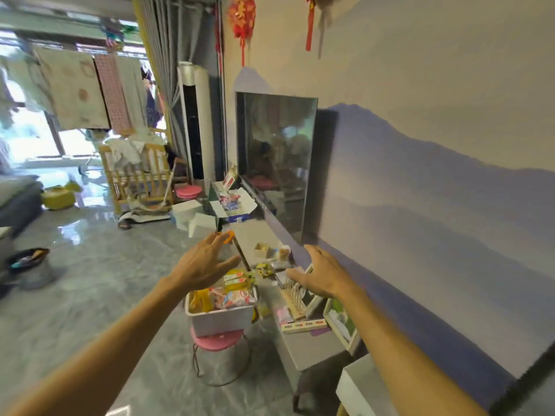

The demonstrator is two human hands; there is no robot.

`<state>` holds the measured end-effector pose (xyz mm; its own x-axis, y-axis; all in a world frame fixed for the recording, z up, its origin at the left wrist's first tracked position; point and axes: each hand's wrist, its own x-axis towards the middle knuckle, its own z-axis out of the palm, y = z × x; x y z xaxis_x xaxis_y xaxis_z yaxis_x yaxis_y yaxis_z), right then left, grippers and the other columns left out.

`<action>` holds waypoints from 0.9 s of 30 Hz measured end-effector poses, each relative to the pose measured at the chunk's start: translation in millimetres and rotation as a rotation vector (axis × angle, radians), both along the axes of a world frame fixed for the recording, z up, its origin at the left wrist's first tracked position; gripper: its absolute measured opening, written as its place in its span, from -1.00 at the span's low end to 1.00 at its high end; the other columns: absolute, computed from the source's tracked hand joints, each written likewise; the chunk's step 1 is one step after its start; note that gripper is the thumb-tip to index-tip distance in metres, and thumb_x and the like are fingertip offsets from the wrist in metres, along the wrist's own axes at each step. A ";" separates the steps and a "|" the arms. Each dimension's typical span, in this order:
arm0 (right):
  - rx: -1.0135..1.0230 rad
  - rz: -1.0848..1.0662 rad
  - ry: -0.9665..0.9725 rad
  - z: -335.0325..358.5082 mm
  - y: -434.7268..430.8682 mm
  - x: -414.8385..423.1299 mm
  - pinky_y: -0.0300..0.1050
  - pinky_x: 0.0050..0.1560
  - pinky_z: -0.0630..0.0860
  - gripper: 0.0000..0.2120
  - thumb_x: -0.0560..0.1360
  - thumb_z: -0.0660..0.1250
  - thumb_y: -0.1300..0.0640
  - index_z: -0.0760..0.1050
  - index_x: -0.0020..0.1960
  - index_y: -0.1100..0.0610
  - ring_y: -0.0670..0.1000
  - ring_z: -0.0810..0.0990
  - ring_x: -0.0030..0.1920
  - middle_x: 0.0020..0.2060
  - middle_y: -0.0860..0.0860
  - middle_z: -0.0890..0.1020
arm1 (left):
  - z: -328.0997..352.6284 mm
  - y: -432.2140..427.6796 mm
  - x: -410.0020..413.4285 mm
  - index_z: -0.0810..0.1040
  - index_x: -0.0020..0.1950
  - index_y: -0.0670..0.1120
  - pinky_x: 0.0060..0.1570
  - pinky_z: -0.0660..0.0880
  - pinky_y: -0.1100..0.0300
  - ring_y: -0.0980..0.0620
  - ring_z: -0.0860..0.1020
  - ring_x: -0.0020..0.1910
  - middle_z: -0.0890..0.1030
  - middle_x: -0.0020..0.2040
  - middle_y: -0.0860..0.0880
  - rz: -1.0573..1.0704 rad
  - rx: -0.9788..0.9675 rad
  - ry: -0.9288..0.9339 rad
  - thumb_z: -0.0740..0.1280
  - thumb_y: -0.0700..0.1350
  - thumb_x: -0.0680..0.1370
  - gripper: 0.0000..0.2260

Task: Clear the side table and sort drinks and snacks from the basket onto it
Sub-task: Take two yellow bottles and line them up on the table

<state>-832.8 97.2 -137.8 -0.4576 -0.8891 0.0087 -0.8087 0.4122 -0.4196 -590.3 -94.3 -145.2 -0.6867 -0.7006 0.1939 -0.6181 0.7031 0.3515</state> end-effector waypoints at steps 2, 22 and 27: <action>0.014 0.015 -0.024 -14.1 -38.0 6.6 0.21 0.42 0.50 -0.08 0.41 0.31 -0.52 0.27 0.62 -0.06 0.16 0.46 0.49 0.58 0.03 0.41 | -11.2 -29.0 8.7 0.21 0.62 0.10 0.33 0.47 -0.11 -0.14 0.46 0.43 0.33 0.60 -0.08 0.022 0.018 -0.009 0.19 0.44 0.57 -0.29; 0.155 -0.141 -0.229 -141.6 -330.6 -43.7 0.24 0.44 0.47 -0.02 0.46 0.30 -0.54 0.16 0.69 -0.03 0.22 0.42 0.55 0.63 0.10 0.36 | -127.4 -330.4 -90.8 0.20 0.62 0.15 0.35 0.50 -0.10 -0.14 0.47 0.44 0.33 0.60 -0.06 -0.124 0.186 -0.251 0.15 0.51 0.52 -0.24; 0.151 -0.220 -0.287 -177.2 -385.9 -93.4 0.22 0.40 0.47 -0.01 0.41 0.25 -0.58 0.21 0.66 -0.04 0.22 0.44 0.54 0.62 0.08 0.37 | -155.9 -399.8 -160.8 0.21 0.60 0.15 0.33 0.53 -0.13 -0.11 0.49 0.41 0.36 0.58 -0.04 -0.207 0.216 -0.330 0.02 0.60 0.45 -0.16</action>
